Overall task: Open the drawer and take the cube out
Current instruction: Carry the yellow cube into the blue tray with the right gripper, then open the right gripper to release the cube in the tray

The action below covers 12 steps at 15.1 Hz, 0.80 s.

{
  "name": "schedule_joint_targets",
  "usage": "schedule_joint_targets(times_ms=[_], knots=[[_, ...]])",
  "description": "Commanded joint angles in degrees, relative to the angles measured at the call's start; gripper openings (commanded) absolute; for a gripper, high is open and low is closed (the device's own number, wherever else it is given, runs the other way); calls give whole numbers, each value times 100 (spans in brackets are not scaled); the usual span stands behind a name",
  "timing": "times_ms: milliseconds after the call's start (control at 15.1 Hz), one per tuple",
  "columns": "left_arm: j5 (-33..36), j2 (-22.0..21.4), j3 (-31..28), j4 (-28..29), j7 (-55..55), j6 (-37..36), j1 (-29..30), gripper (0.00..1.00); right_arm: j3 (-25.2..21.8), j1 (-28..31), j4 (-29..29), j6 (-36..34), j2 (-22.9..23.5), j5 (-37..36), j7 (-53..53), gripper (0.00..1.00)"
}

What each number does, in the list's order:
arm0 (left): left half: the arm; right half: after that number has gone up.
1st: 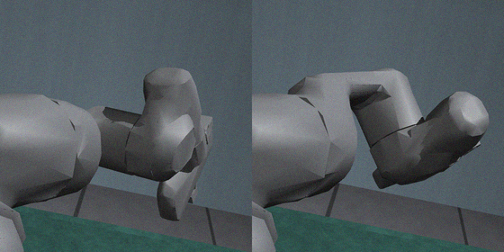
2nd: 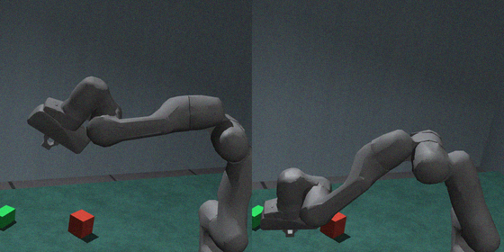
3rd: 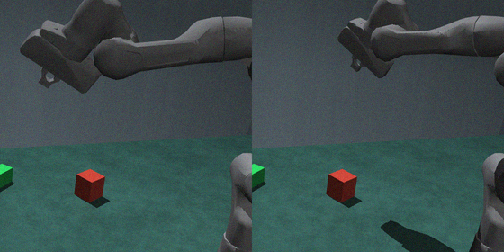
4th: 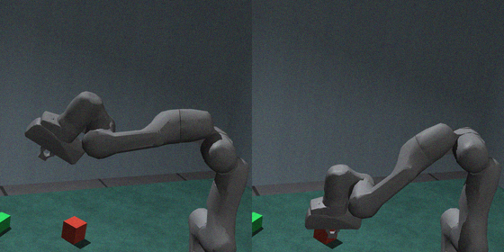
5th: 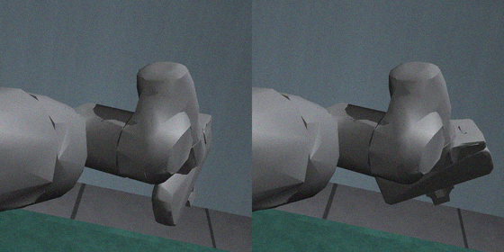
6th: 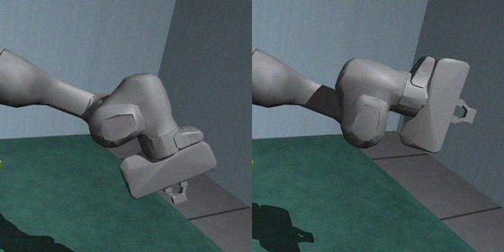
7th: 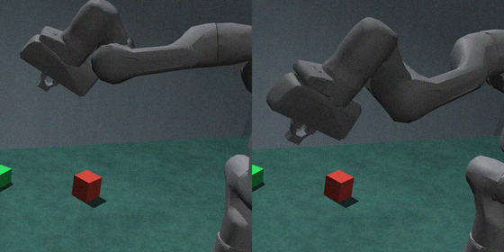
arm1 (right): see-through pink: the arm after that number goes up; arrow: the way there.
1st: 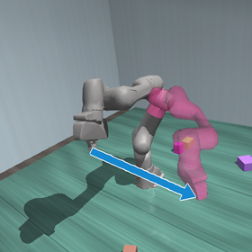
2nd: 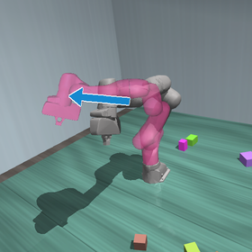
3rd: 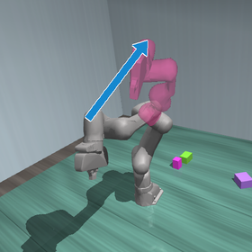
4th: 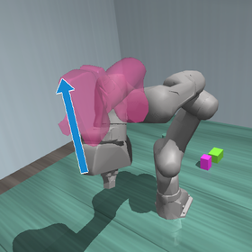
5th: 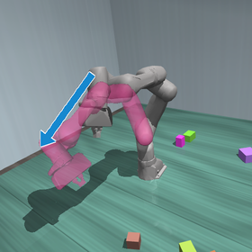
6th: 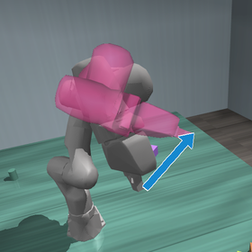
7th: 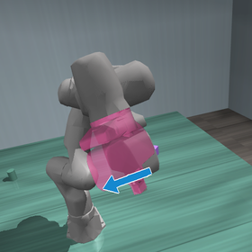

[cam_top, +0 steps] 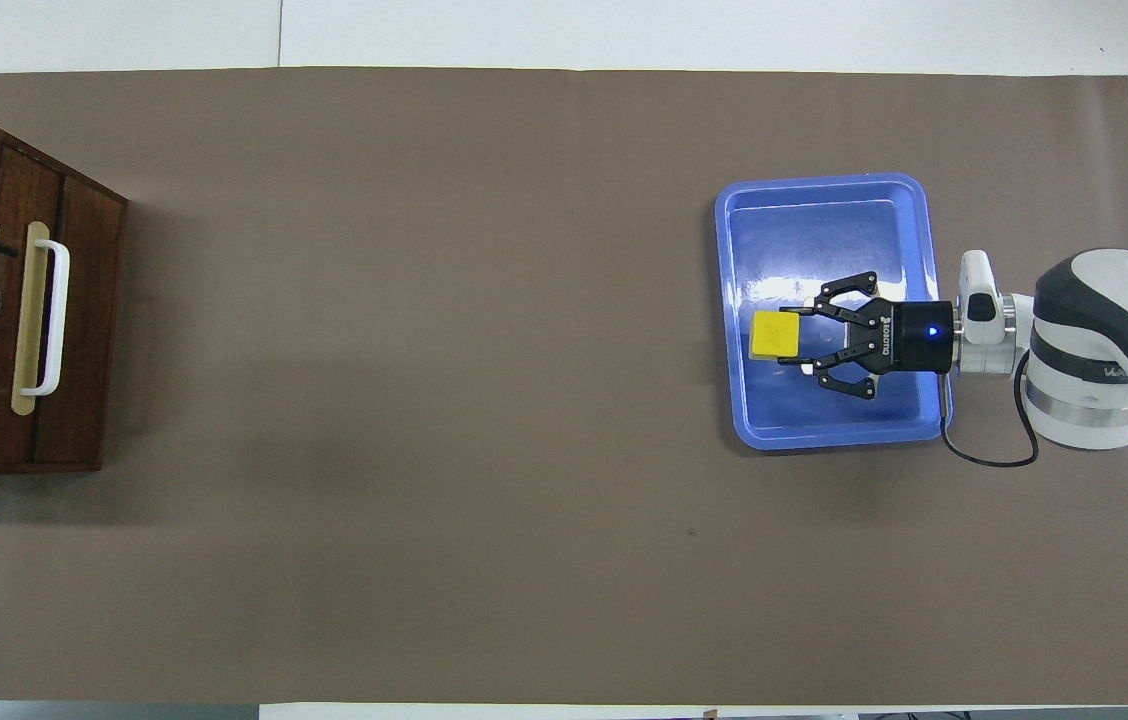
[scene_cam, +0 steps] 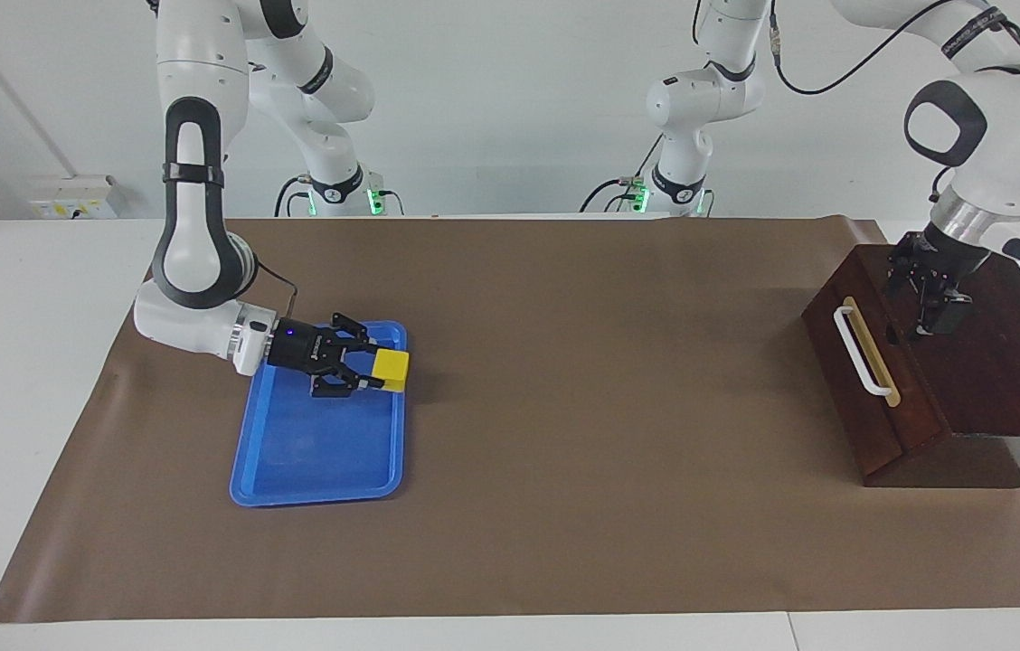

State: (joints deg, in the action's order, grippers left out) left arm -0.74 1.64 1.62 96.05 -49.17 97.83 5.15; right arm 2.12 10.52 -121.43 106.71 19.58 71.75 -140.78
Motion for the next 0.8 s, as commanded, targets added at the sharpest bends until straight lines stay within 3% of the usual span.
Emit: schedule_joint_targets(times_ms=[0,332,465,731], knots=[[21,-23,-56,-359,1677,-912,-154,100,52,117,-320,-28,-139,-117,-423,0],[56,20,-56,-481,3244,-1073,-207,100,52,108,-417,201,-86,-117,-810,0],[56,91,-74,-509,3440,-1117,-460,100,52,108,-417,219,-78,-117,-802,0],[-92,21,-21,-561,4132,-1486,-418,100,43,125,-531,236,-104,-117,-968,0]])
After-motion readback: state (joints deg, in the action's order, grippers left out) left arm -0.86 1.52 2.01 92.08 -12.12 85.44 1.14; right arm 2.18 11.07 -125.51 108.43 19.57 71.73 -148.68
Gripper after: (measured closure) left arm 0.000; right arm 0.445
